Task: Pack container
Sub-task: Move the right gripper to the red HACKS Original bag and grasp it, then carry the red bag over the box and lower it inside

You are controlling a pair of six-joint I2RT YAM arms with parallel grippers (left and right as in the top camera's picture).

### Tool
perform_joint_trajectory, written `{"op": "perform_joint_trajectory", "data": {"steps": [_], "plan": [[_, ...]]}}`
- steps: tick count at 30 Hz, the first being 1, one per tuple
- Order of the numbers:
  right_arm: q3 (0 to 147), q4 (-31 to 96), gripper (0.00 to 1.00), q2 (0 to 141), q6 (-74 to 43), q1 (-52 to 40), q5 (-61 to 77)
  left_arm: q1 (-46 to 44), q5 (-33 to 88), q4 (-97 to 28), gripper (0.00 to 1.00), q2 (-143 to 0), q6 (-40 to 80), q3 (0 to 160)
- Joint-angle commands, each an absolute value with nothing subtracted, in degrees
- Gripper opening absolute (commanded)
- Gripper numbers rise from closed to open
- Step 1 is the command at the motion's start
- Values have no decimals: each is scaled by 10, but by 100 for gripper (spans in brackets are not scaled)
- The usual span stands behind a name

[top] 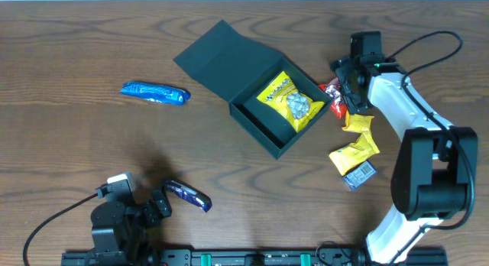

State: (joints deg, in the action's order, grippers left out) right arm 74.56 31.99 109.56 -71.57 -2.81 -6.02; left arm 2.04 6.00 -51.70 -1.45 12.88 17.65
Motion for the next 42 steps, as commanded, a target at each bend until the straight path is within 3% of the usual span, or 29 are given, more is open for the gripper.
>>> {"op": "perform_joint_trajectory", "data": {"steps": [1,15,19,23,29,31,42], "plan": [[752,326,99,1103,-713,-26,-73,22,58,-552,95,-14,124,168],[772,310,98,1162,-665,-17,-74,22,58,-552,95,-14,124,168],[772,308,88,1170,-657,-18,-75,22,58,-552,95,-14,124,168],[772,300,66,1170,-644,-18,-75,22,58,-552,95,-14,124,168],[772,300,52,1170,-631,-21,-75,22,58,-552,96,-14,124,168],[773,298,39,1170,-620,-24,-75,22,58,-552,95,-14,124,168],[783,327,36,1124,-511,-34,-72,22,58,-552,95,-14,124,168]]}}
